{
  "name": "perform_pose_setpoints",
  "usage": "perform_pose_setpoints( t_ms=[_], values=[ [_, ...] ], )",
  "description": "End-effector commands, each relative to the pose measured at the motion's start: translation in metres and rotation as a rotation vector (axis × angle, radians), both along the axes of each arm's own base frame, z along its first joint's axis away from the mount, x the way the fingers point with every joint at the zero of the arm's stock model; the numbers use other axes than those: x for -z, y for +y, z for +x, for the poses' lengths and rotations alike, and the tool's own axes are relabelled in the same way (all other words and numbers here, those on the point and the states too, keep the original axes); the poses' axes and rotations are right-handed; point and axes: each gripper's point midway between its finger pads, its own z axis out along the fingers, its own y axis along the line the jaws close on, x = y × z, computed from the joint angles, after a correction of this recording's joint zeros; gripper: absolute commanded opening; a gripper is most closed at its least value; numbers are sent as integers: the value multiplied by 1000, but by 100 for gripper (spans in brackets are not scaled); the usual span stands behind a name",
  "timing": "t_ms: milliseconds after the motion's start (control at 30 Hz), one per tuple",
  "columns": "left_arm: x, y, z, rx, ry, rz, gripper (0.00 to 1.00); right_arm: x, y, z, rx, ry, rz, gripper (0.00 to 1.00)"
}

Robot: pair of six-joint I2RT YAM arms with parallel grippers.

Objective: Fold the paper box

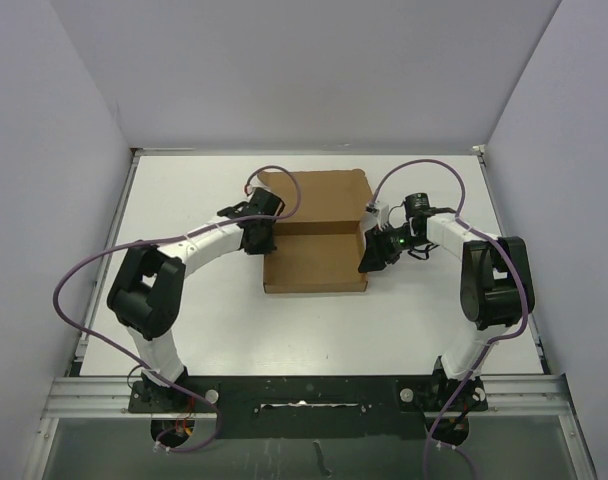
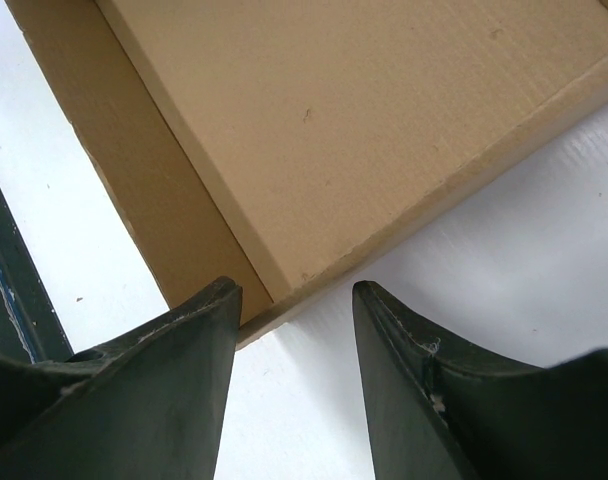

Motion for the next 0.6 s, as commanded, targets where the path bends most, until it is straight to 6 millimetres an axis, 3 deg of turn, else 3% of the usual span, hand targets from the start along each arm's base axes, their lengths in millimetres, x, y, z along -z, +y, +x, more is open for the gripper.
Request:
perform_pose_setpoints(
  t_ms=[0, 67, 100, 267, 433, 467, 533, 567],
  values=[
    [0, 1, 6, 13, -13, 71, 0, -9, 4, 8, -18, -36, 24, 49],
    [1, 1, 6, 10, -9, 67, 20, -9, 4, 8, -18, -34, 24, 49],
    [2, 0, 5, 10, -5, 64, 24, -9, 4, 8, -17, -34, 23, 49],
    [13, -2, 3, 14, 27, 60, 32, -8, 4, 8, -18, -34, 22, 49],
    [25, -1, -1, 5, 51, 63, 28, -8, 4, 8, -17, -33, 23, 49],
    [27, -1, -2, 6, 55, 65, 22, -8, 4, 8, -17, -34, 22, 49],
    [28, 0, -1, 7, 55, 73, 0, -8, 4, 8, -17, -32, 22, 49],
    [28, 3, -1, 7, 53, 86, 0, -8, 4, 8, -17, -34, 22, 49]
  ],
)
